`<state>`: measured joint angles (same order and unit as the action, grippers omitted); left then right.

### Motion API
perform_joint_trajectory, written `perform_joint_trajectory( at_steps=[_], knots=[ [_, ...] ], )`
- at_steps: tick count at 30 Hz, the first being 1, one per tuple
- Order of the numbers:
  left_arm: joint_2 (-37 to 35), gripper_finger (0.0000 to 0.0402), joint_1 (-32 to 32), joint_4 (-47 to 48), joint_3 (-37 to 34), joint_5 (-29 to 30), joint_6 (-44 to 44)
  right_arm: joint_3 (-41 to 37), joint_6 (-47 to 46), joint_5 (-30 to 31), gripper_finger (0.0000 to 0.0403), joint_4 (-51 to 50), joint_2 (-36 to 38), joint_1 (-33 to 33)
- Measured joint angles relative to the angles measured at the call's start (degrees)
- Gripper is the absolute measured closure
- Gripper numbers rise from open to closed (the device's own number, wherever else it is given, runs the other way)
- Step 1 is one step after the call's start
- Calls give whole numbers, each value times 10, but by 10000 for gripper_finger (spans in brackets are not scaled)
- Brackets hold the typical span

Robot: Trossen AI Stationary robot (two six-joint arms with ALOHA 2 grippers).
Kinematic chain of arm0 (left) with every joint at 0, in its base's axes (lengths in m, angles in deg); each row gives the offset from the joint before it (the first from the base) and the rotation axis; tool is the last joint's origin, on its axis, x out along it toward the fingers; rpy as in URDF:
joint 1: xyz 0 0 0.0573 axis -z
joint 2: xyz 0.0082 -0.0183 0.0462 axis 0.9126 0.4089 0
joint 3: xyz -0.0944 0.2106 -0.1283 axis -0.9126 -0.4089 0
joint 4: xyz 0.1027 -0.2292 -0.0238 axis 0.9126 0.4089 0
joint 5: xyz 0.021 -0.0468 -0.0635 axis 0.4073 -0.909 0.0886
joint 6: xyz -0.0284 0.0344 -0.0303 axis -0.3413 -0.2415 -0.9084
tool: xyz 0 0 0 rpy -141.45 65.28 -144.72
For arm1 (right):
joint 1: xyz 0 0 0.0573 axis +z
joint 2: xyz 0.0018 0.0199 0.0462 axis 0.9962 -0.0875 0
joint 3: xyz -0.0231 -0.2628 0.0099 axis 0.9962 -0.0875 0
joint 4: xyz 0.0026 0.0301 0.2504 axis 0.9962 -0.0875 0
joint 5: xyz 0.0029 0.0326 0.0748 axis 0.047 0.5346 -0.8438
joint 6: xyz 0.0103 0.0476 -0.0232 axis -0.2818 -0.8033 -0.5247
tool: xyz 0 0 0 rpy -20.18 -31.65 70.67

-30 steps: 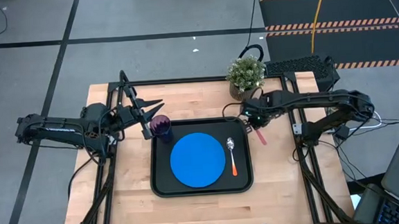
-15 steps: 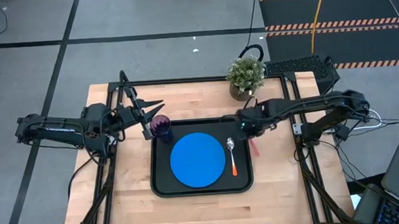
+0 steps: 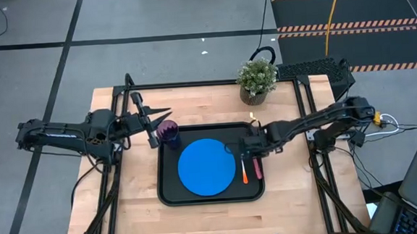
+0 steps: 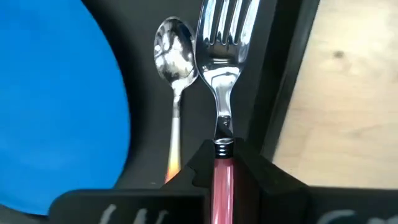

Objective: Pick and place plate/cup/fork/spoon on tray
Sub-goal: Put the pink fork on the black serving tray to the right of the orange spoon

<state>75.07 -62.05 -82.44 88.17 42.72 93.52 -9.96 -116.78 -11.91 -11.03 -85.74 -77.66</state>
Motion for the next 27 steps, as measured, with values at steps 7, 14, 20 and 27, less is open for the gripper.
perform_joint_trajectory(
  at_steps=[7,14,20,27],
  knots=[
    [-41,346,1,47,0,0,0,0,-98,46,386,10,0,51],
    [-75,346,1,81,0,0,-3,0,-131,58,386,16,-21,67],
    [-82,346,1,90,0,0,-1,0,-108,32,386,37,-63,61],
    [-83,346,1,93,0,0,0,0,-102,25,384,34,-74,58]
  ],
)
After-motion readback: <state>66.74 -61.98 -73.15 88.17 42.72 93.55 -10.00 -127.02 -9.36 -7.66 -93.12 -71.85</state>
